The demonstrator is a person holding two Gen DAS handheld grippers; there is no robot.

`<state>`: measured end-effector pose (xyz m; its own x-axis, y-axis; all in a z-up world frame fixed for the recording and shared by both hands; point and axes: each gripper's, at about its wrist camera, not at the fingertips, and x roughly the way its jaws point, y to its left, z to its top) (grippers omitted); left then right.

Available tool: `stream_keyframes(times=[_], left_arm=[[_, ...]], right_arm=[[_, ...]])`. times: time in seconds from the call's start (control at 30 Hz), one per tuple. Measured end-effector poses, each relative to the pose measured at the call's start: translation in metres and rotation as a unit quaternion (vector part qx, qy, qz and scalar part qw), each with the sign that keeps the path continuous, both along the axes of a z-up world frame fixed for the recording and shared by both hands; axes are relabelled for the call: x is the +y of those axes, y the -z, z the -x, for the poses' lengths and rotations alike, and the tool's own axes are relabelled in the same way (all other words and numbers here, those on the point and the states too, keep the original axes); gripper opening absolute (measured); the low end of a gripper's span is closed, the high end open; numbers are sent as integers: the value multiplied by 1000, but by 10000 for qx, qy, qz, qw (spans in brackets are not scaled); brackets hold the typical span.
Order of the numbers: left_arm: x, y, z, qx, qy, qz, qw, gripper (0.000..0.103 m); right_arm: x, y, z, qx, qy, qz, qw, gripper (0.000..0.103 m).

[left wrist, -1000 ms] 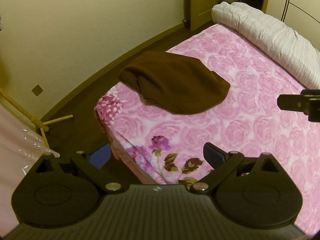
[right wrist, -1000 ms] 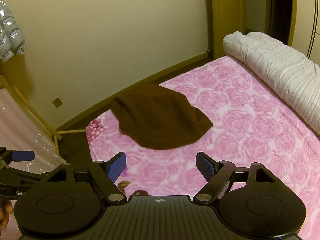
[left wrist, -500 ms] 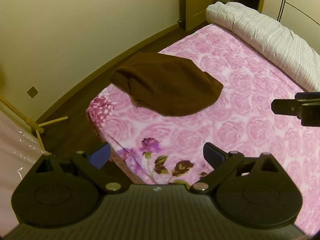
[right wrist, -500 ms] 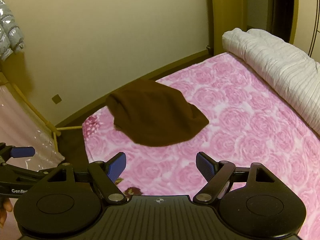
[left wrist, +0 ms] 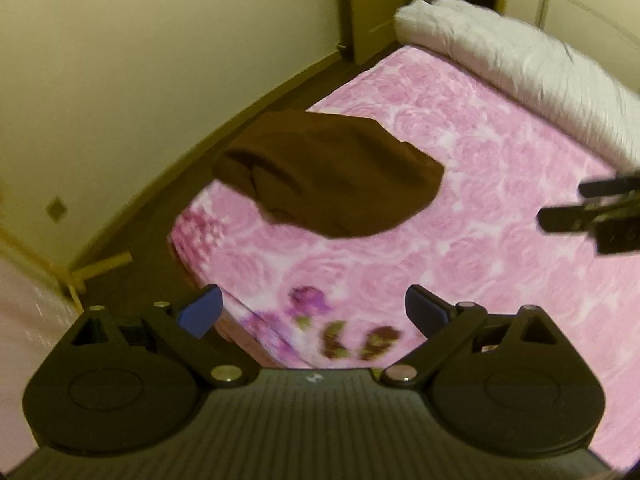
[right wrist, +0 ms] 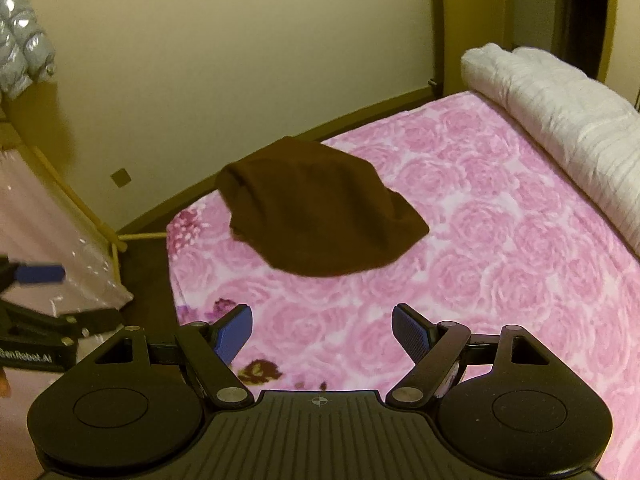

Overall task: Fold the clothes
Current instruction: 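Move both grippers toward the crumpled brown knit vest on the bed, then grasp the brown vest edge with the right gripper while the left gripper grasps another edge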

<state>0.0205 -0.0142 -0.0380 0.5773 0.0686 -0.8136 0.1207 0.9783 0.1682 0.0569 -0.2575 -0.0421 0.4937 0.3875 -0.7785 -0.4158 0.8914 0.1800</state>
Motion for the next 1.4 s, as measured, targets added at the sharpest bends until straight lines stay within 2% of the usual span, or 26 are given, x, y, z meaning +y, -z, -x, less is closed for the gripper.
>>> stream_keyframes(times=[0.07, 0.13, 0.23, 0.33, 0.5, 0.7, 0.77, 0.8, 0.87, 0.9, 0.97, 1.0, 1.03, 1.07, 1.1, 1.13, 1.17, 1.3, 1.4], left_arm=[[6, 10, -12, -99, 397, -395, 9984, 95], [13, 25, -26, -211, 858, -848, 9925, 95], [29, 60, -53, -287, 1648, -1472, 9748, 93], [47, 100, -85, -371, 2421, -1738, 9538, 89], [67, 178, -144, -339, 3559, -2030, 9116, 85], [76, 250, -189, -522, 4723, -2501, 8436, 82], [79, 261, -197, -582, 4897, -2580, 8308, 69], [81, 262, -202, -598, 4898, -2527, 8322, 67], [86, 264, -212, -630, 4900, -2422, 8351, 51], [88, 264, -216, -650, 4871, -2367, 8382, 47], [92, 259, -225, -732, 4685, -2249, 8512, 24], [93, 257, -229, -721, 4632, -2156, 8566, 22], [94, 254, -232, -711, 4589, -2065, 8613, 20], [94, 251, -234, -713, 4567, -1991, 8641, 18], [95, 248, -234, -744, 4561, -1955, 8650, 17], [96, 244, -234, -804, 4568, -1943, 8644, 16], [96, 239, -233, -874, 4559, -1921, 8647, 15], [88, 212, -225, -1269, 4433, -1805, 8688, 14], [70, 184, -200, -1631, 4425, -1746, 8644, 13]], right_arm=[[7, 5, -6, -96, -105, 95, 9999, 80], [15, 11, -13, -202, -208, 212, 9994, 80], [34, 24, -27, -368, -417, 447, 9974, 80], [58, 49, -43, -457, -712, 780, 9934, 80], [105, 116, -74, -329, -1049, 1436, 9835, 80], [155, 194, -110, -232, -1454, 1871, 9712, 80], [167, 217, -118, -353, -1670, 2049, 9638, 80], [173, 227, -123, -411, -1789, 2163, 9589, 80], [181, 245, -130, -542, -2053, 2378, 9478, 80], [184, 251, -133, -626, -2167, 2468, 9425, 80], [189, 262, -138, -787, -2385, 2601, 9324, 78], [191, 265, -141, -863, -2483, 2620, 9286, 75], [191, 265, -144, -900, -2482, 2593, 9290, 71], [189, 262, -147, -916, -2428, 2541, 9317, 60], [188, 260, -150, -932, -2374, 2490, 9343, 36], [187, 258, -153, -948, -2319, 2438, 9369, 19], [186, 255, -156, -963, -2265, 2386, 9394, 8], [169, 234, -160, -1090, -1909, 2139, 9518, 6], [137, 197, -138, -1433, -1445, 1994, 9586, 4]])
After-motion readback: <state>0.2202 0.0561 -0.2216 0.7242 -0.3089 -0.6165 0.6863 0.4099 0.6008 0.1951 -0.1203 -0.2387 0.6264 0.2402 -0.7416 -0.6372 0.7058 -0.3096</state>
